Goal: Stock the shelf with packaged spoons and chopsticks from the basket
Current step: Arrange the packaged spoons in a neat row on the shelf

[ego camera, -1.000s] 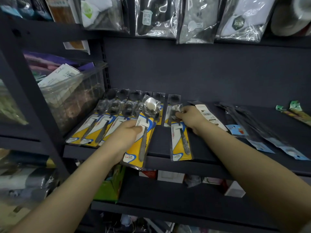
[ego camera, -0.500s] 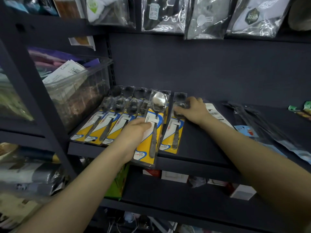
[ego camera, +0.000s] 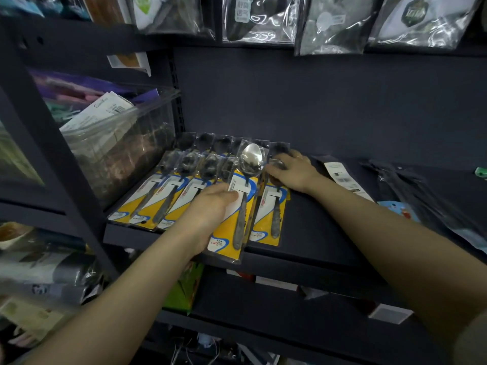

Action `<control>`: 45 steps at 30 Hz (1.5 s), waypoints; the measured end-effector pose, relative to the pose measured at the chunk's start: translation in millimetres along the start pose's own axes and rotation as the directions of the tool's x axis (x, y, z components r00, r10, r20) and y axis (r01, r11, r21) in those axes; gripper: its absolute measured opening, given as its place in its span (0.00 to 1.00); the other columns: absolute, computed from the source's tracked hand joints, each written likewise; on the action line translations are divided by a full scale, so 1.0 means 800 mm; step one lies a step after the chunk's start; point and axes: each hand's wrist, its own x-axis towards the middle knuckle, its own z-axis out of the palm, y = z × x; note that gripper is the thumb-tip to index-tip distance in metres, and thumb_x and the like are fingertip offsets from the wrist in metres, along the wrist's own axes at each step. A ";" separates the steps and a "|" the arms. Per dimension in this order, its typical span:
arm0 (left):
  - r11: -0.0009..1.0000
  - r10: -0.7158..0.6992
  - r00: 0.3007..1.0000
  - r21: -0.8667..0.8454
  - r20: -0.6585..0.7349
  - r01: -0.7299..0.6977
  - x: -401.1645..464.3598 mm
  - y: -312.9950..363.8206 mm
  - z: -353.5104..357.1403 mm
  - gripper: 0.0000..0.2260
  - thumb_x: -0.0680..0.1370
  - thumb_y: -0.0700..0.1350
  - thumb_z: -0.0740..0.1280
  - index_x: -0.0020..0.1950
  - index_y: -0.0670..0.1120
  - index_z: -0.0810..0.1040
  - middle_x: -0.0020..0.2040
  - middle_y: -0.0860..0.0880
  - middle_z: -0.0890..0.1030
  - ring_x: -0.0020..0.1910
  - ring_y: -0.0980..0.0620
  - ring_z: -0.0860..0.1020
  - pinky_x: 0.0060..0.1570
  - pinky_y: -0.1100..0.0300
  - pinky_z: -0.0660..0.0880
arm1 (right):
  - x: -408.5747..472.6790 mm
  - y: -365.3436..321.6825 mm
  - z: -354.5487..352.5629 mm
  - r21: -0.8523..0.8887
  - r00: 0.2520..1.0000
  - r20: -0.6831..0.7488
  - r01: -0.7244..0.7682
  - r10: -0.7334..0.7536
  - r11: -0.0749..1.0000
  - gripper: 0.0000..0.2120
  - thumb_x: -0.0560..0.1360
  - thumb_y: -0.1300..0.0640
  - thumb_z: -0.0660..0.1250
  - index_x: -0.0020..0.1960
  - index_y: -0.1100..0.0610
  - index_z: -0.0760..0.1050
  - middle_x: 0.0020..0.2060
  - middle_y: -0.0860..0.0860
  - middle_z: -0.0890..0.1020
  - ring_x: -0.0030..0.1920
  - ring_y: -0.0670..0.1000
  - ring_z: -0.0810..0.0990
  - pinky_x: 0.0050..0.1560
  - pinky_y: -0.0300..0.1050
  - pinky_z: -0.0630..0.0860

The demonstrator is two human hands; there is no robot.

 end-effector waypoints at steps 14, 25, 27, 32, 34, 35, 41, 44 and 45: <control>0.800 0.413 0.873 0.355 0.260 -0.484 0.006 0.019 0.086 0.29 0.75 0.42 0.66 0.73 0.52 0.57 0.49 0.57 0.76 0.53 0.51 0.76 0.52 0.59 0.71 | -0.061 0.028 -0.079 0.707 0.989 -0.122 0.031 0.079 0.706 0.06 0.77 0.64 0.62 0.40 0.61 0.70 0.25 0.54 0.69 0.20 0.44 0.67 0.18 0.33 0.62; -0.098 0.274 0.680 0.723 0.680 -0.684 0.036 0.009 0.104 0.18 0.79 0.51 0.56 0.70 0.53 0.67 0.75 0.51 0.59 0.69 0.47 0.67 0.64 0.56 0.67 | 0.017 0.079 -0.066 0.117 0.970 -0.203 -0.109 0.131 0.987 0.14 0.73 0.56 0.66 0.31 0.60 0.69 0.34 0.57 0.76 0.38 0.56 0.75 0.42 0.48 0.74; -0.194 0.228 0.679 0.716 0.698 -0.671 0.040 0.013 0.114 0.20 0.80 0.51 0.53 0.73 0.55 0.61 0.76 0.50 0.57 0.71 0.46 0.64 0.66 0.55 0.64 | 0.019 0.090 -0.073 0.004 0.976 -0.200 -0.083 0.082 0.997 0.10 0.74 0.52 0.65 0.44 0.60 0.78 0.48 0.58 0.81 0.53 0.60 0.76 0.53 0.52 0.76; -0.299 0.167 0.704 0.716 0.690 -0.631 0.057 0.016 0.132 0.19 0.81 0.51 0.50 0.72 0.53 0.62 0.70 0.46 0.68 0.65 0.42 0.71 0.62 0.49 0.71 | 0.003 0.121 -0.089 -0.217 0.999 0.032 0.031 -0.025 0.976 0.25 0.73 0.44 0.66 0.66 0.54 0.70 0.63 0.57 0.72 0.63 0.58 0.72 0.62 0.49 0.71; -0.308 0.148 0.746 0.747 0.650 -0.590 0.064 0.016 0.135 0.18 0.81 0.49 0.50 0.71 0.50 0.62 0.70 0.46 0.68 0.63 0.41 0.72 0.59 0.48 0.72 | -0.004 0.124 -0.088 -0.220 0.999 0.035 0.034 -0.027 0.975 0.27 0.72 0.44 0.66 0.67 0.56 0.68 0.63 0.58 0.72 0.63 0.58 0.72 0.60 0.48 0.71; -0.310 0.142 0.759 0.756 0.636 -0.576 0.067 0.015 0.136 0.18 0.81 0.48 0.50 0.70 0.50 0.62 0.71 0.46 0.67 0.63 0.41 0.72 0.59 0.47 0.73 | -0.006 0.123 -0.087 -0.216 1.000 0.017 0.022 -0.018 0.976 0.27 0.72 0.45 0.66 0.66 0.57 0.67 0.63 0.58 0.73 0.62 0.58 0.73 0.58 0.48 0.71; -0.150 0.178 0.771 0.792 0.611 -0.592 0.064 0.017 0.134 0.19 0.80 0.46 0.54 0.71 0.50 0.62 0.72 0.50 0.66 0.65 0.45 0.71 0.59 0.50 0.72 | -0.022 0.104 -0.087 -0.144 0.985 -0.174 -0.033 0.007 0.989 0.19 0.73 0.55 0.62 0.62 0.60 0.66 0.59 0.61 0.75 0.58 0.64 0.75 0.50 0.49 0.73; -0.016 0.353 0.724 0.777 0.593 -0.629 0.042 0.015 0.116 0.20 0.79 0.49 0.55 0.71 0.50 0.63 0.70 0.51 0.69 0.65 0.48 0.71 0.60 0.54 0.72 | -0.031 0.090 -0.108 0.222 0.959 -0.282 0.035 0.030 0.975 0.16 0.75 0.54 0.61 0.60 0.59 0.69 0.53 0.58 0.78 0.51 0.61 0.79 0.49 0.47 0.74; 0.019 0.413 0.700 0.763 0.583 -0.646 0.031 0.014 0.109 0.22 0.78 0.53 0.54 0.71 0.50 0.63 0.70 0.52 0.69 0.65 0.49 0.71 0.61 0.56 0.72 | -0.037 0.083 -0.114 0.413 0.962 -0.270 0.068 0.051 0.908 0.14 0.76 0.54 0.61 0.59 0.60 0.69 0.47 0.56 0.78 0.42 0.58 0.81 0.43 0.45 0.75</control>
